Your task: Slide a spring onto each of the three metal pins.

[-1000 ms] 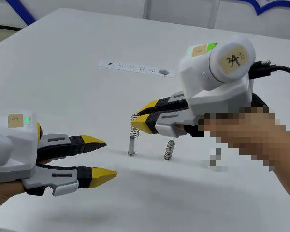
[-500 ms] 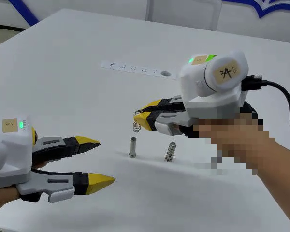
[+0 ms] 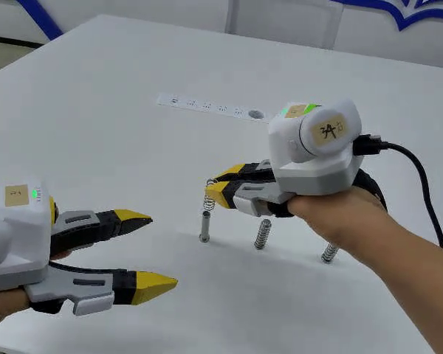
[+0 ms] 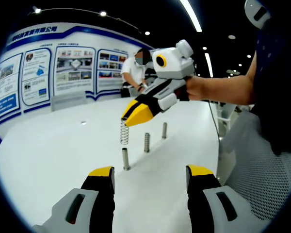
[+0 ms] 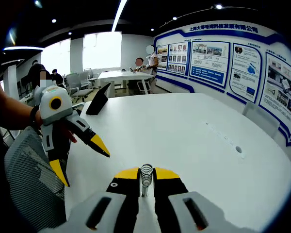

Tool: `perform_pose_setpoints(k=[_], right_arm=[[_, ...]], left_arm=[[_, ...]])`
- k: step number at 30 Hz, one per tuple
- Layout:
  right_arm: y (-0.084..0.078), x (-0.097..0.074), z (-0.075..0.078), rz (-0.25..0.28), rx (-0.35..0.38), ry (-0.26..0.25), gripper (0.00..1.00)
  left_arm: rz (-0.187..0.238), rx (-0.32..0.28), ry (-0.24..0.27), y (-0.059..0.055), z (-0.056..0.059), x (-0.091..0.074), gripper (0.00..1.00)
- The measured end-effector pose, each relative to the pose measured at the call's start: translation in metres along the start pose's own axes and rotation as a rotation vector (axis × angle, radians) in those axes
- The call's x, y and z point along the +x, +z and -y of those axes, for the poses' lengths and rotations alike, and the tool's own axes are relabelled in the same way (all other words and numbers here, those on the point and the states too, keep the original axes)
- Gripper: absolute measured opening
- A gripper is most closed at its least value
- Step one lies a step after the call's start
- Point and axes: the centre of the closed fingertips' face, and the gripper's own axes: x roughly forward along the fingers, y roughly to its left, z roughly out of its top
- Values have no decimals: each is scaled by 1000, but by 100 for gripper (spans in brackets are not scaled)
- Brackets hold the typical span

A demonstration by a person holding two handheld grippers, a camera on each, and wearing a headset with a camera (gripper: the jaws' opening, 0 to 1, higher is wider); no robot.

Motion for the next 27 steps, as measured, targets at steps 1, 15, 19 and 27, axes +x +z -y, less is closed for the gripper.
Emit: perform_pose_setpoints(k=[1,15,19,27], right_arm=[[0,1,0,-1,-2,0,11],[-10,6,2,-18,22,4,11],[-11,8,2,-17,24,6,11],[-19,13,3,-26,33,3,11]], left_arm=[[0,-1,-1,0,0,0,61],[4,-15,4,-3,-1,-1,63],[6,-18,5,-4,-1,-1,63],[15,-27,7,-3,-2,-1,64]])
